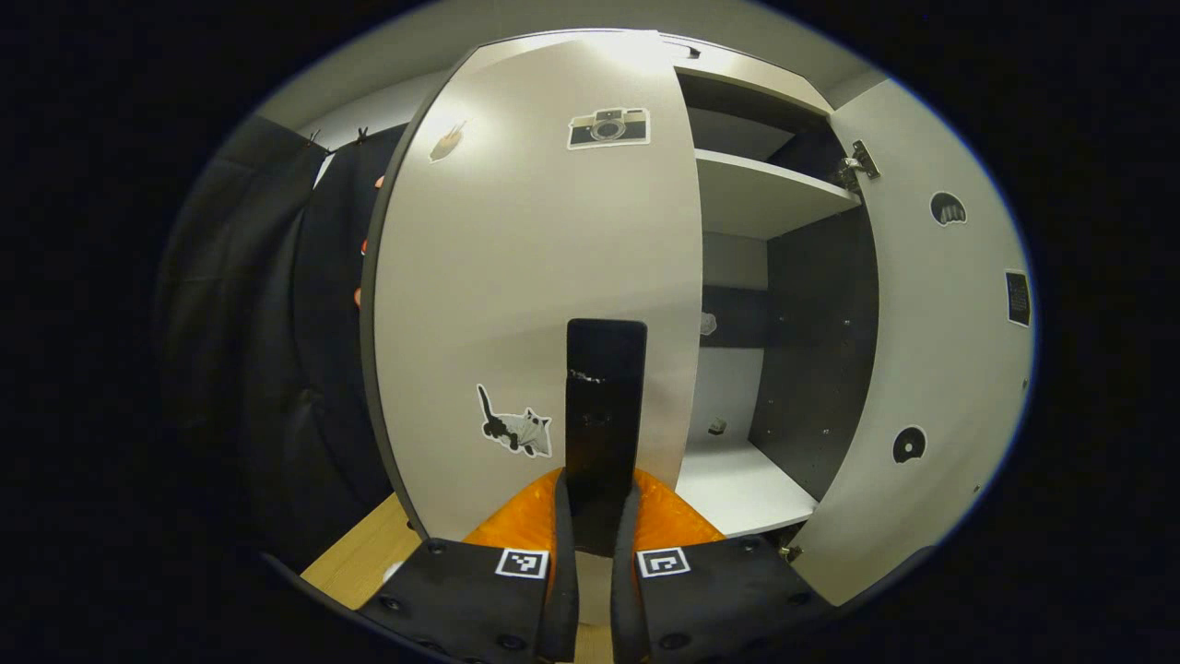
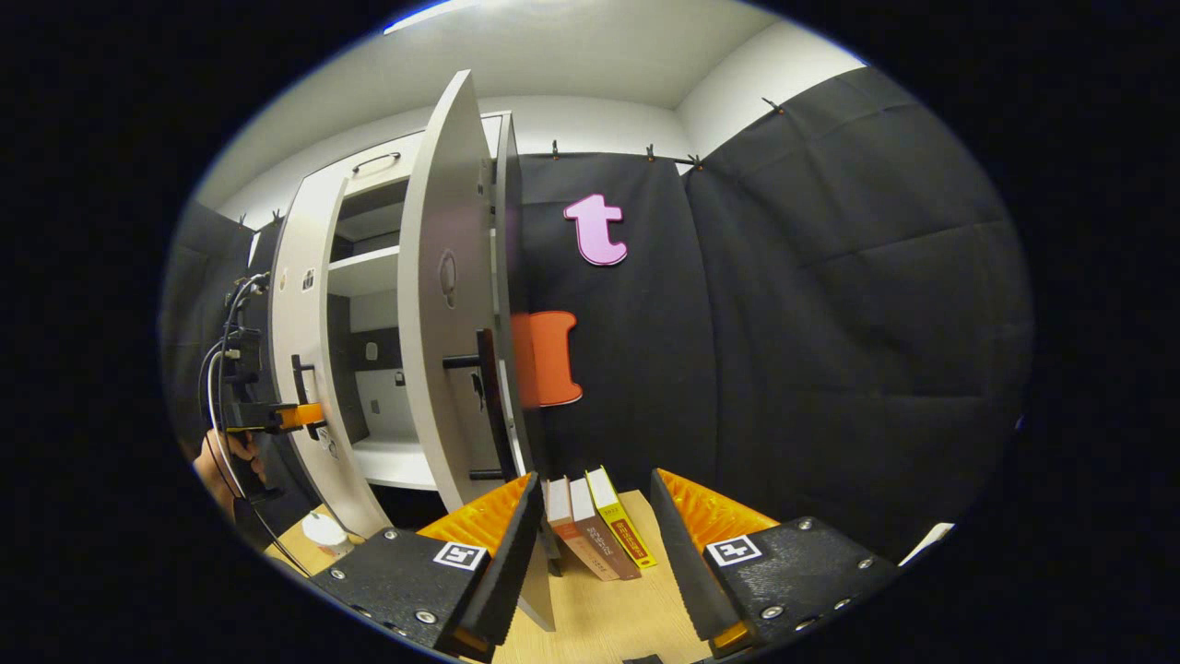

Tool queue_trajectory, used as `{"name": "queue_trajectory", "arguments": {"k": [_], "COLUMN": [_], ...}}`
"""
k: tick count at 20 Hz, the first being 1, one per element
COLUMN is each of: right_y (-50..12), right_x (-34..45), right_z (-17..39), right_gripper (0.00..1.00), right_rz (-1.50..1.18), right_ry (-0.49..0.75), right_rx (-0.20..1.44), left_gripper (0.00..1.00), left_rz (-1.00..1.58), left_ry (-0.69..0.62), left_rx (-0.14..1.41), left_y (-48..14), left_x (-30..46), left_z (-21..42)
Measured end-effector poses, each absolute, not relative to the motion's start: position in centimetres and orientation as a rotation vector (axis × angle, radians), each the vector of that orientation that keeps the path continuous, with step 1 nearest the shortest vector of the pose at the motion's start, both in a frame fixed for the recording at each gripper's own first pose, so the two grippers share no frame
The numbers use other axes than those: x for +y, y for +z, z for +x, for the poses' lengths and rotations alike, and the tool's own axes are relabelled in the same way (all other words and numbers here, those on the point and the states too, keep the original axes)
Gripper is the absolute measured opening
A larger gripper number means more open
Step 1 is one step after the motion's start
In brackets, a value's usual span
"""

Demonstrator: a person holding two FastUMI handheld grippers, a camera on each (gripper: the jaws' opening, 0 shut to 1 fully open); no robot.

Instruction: Open the right door of the double-door shoe cabinet with the right hand, and open the left door with the left hand.

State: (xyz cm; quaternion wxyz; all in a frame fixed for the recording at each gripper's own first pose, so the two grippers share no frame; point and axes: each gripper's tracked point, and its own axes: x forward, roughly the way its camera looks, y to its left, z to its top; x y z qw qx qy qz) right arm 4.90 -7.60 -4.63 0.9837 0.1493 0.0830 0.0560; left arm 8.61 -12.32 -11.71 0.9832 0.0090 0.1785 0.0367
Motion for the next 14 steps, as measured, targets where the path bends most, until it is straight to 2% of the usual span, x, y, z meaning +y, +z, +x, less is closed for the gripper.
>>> {"name": "queue_trajectory", "arguments": {"k": [14], "right_y": [-4.4], "right_x": [-6.0], "right_z": [5.1], "right_gripper": [0.72], "right_rz": [0.293], "right_ry": [0.234], "right_rx": [0.146], "left_gripper": [0.19], "left_rz": [0.008], "left_ry": [0.189], "left_rx": [0.372], "left_y": [-11.2], "left_x": [-10.7], "left_z": [6.6]}}
